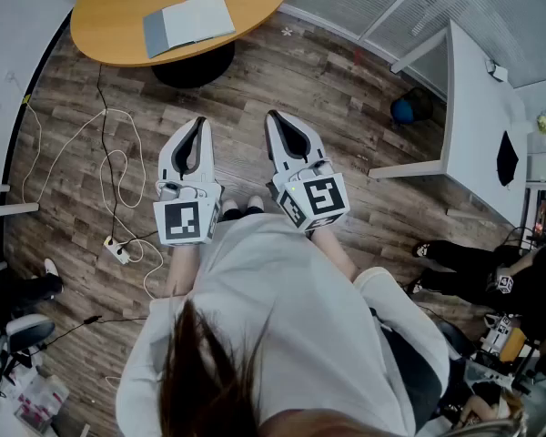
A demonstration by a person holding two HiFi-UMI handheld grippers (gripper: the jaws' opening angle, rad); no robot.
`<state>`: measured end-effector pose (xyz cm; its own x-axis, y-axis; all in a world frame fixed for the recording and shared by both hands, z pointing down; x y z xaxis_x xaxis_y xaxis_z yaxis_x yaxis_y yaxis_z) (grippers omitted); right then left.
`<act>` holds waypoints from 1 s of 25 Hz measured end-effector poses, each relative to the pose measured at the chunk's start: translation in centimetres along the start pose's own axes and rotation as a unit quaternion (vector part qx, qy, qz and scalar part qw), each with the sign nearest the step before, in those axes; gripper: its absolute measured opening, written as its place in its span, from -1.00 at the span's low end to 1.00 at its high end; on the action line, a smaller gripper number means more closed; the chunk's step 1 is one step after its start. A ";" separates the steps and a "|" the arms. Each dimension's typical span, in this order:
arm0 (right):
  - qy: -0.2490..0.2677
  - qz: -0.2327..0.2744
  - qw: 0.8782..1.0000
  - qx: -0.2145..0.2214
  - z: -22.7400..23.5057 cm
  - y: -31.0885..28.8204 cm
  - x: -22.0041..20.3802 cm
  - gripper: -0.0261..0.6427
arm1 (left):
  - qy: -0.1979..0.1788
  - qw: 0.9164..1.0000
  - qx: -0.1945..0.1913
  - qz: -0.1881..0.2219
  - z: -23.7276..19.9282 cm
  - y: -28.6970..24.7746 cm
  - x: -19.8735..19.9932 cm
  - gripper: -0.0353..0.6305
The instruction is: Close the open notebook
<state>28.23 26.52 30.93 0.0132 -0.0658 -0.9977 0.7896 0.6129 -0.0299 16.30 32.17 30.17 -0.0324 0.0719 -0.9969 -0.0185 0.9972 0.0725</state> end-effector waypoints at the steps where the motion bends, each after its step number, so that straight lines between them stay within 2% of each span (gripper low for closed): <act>1: 0.000 0.000 1.000 -0.001 0.0 0.0 0.0 -0.92 | 0.000 1.000 0.000 -0.001 0.0 0.0 0.0 -0.84; 16: 0.005 -0.002 1.000 -0.002 -0.9 -0.4 0.2 -0.92 | 0.015 1.000 0.004 0.001 -1.1 0.4 0.0 -0.84; 25: -0.011 0.004 1.000 0.005 -2.6 -0.4 -0.1 -0.91 | 0.022 1.000 0.007 0.004 -2.5 1.9 0.2 -0.84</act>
<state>26.33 28.29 30.87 0.0341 -0.0783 -0.9964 0.7960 0.6050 -0.0203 13.78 34.04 30.23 -0.0773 0.0782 -0.9939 -0.0049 0.9969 0.0788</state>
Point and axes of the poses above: the fingertips, and each gripper's own axes: y backward along the fingers, z to its right, x out of its top, the point moved 2 cm from there along y, backward along the fingers, and after that the axes turned 3 degrees about y, right-handed, at the moved point
